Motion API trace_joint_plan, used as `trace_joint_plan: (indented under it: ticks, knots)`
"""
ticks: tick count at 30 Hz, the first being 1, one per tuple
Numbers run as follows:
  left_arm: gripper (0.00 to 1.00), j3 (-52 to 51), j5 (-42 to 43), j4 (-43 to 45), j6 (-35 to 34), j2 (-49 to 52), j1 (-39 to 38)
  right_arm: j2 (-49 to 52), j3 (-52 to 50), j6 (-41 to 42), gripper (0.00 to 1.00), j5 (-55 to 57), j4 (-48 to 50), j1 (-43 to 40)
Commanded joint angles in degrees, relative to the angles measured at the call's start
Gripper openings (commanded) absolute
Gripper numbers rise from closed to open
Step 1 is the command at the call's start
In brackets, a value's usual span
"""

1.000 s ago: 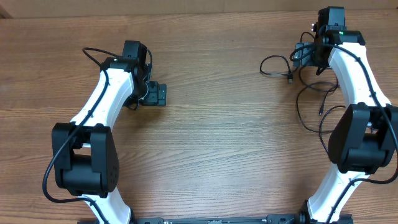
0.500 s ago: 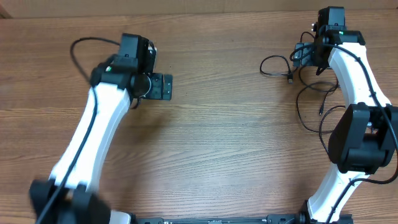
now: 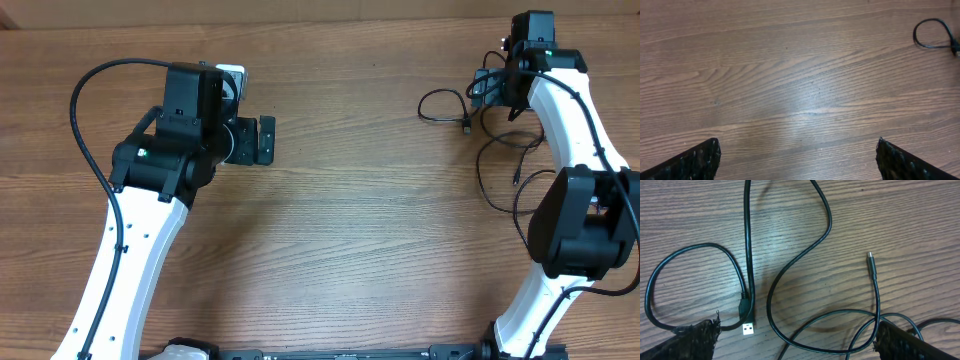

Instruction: Untangle cables

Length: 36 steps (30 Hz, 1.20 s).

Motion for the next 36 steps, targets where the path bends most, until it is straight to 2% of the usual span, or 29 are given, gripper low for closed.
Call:
trace_joint_plan:
  ticks: [1, 5, 7, 12, 14, 20, 25, 36]
  knots:
    - [0.99, -2.2, -0.4, 0.1, 0.8, -0.7, 0.0, 0.7, 0.3, 0.2, 1.0, -0.1, 0.2, -0.2]
    - [1.0, -7.3, -0.3, 1.7, 0.9, -0.9, 0.0, 0.7, 0.3, 0.2, 1.0, -0.1, 0.2, -0.2]
    - [1.0, -11.4, 0.3, 6.2, 0.8, -1.3, 0.0, 0.7, 0.3, 0.2, 1.0, -0.1, 0.2, -0.2]
    - [1.0, -24.5, 2.1, 25.5, 0.6, -3.8, 0.0, 0.7, 0.3, 0.2, 1.0, -0.1, 0.2, -0.2]
    - [1.0, -33.9, 4.0, 39.8, 0.3, -5.7, 0.0, 0.7, 0.3, 0.2, 1.0, -0.1, 0.2, -0.2]
    - [1.0, -51.6, 4.5, 64.9, -3.5, -10.2, 0.0, 0.7, 0.3, 0.2, 1.0, -0.1, 0.2, -0.2]
    - [1.0, -58.9, 4.4, 72.4, -3.5, -13.4, 0.0, 0.7, 0.3, 0.2, 1.0, -0.1, 0.2, -0.2]
    - [1.0, -72.7, 4.3, 79.6, -4.6, -25.2, 2.3, 0.7, 0.3, 0.2, 1.0, -0.1, 0.2, -0.2]
